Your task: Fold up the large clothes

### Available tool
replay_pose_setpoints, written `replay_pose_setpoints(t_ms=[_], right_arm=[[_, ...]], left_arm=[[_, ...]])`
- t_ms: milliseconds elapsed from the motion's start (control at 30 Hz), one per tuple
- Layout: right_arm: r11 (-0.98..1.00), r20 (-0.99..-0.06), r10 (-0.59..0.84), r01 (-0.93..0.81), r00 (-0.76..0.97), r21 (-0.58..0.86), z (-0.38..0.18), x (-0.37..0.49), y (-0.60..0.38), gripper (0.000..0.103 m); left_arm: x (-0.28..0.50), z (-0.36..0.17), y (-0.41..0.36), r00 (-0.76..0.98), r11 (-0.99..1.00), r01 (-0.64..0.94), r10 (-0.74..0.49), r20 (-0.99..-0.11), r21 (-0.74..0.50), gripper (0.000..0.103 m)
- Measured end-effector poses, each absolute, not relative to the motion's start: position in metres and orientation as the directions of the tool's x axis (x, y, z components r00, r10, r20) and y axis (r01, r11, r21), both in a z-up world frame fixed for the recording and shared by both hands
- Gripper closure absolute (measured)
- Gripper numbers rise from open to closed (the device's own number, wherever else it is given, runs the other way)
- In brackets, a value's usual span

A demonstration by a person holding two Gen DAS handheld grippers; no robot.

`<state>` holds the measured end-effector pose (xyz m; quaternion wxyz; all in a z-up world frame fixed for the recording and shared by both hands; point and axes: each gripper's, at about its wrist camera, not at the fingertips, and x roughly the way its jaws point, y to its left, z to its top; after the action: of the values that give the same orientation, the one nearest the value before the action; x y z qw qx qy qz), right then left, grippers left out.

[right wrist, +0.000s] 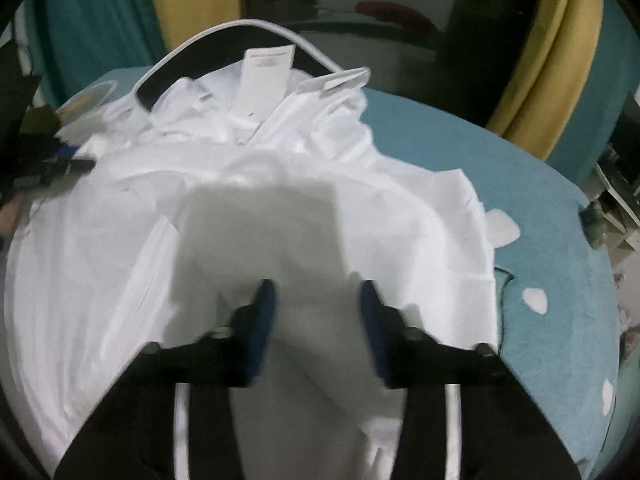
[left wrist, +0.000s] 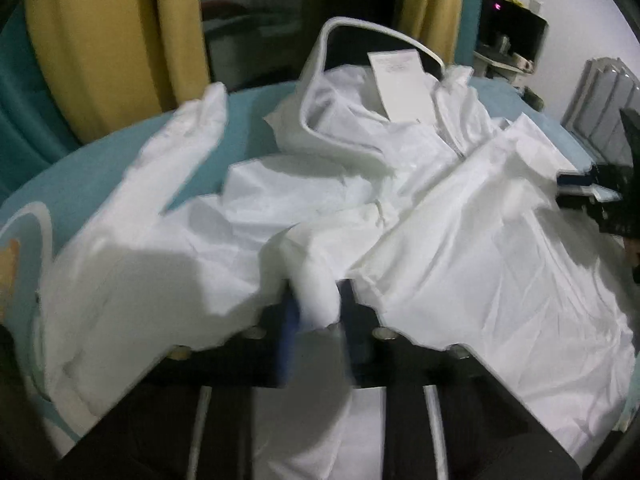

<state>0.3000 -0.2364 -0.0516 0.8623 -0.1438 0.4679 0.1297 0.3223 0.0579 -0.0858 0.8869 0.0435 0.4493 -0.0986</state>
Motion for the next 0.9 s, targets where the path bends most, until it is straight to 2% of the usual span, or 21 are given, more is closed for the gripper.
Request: replay_pose_setpoints(t_ms=[100, 267, 300, 367, 400, 433, 567, 633, 900], right_arm=[[0.912, -0.848, 0.117, -0.394, 0.517, -0.114, -0.059, 0.296, -0.237, 0.084], [0.904, -0.855, 0.151, -0.419, 0.497, -0.084, -0.066, 0.292, -0.242, 0.085], [0.904, -0.856, 0.155, -0.42, 0.494, -0.079, -0.066, 0.291, -0.244, 0.085], [0.906, -0.855, 0.161, -0.417, 0.493, -0.07, -0.065, 0.286, -0.248, 0.085], [0.907, -0.854, 0.162, -0.415, 0.494, -0.068, -0.066, 0.285, -0.249, 0.085], [0.909, -0.854, 0.161, -0.412, 0.494, -0.067, -0.066, 0.284, -0.25, 0.085], [0.92, -0.857, 0.14, -0.385, 0.496, -0.073, -0.064, 0.283, -0.253, 0.084], [0.922, -0.849, 0.122, -0.376, 0.514, -0.095, -0.057, 0.28, -0.256, 0.084], [0.938, -0.815, 0.062, -0.314, 0.576, -0.15, -0.027, 0.29, -0.256, 0.084]], left_arm=[[0.321, -0.064, 0.063, 0.629, 0.983, 0.182, -0.123, -0.768, -0.008, 0.09], [0.33, -0.038, 0.07, 0.658, 0.988, 0.152, -0.118, -0.744, -0.022, 0.09], [0.334, -0.038, 0.072, 0.65, 0.989, 0.144, -0.111, -0.752, -0.022, 0.089], [0.344, -0.047, 0.078, 0.604, 0.993, 0.12, -0.07, -0.794, 0.004, 0.07], [0.345, -0.051, 0.083, 0.588, 0.994, 0.109, -0.064, -0.806, 0.001, 0.056], [0.345, -0.055, 0.091, 0.576, 0.995, 0.099, -0.065, -0.815, -0.01, 0.053], [0.345, -0.056, 0.128, 0.578, 0.998, 0.047, -0.002, -0.816, 0.031, 0.051], [0.351, -0.052, 0.145, 0.601, 0.999, 0.029, 0.018, -0.799, 0.044, 0.045], [0.417, -0.077, 0.168, 0.575, 0.993, 0.069, 0.038, -0.817, 0.095, 0.044]])
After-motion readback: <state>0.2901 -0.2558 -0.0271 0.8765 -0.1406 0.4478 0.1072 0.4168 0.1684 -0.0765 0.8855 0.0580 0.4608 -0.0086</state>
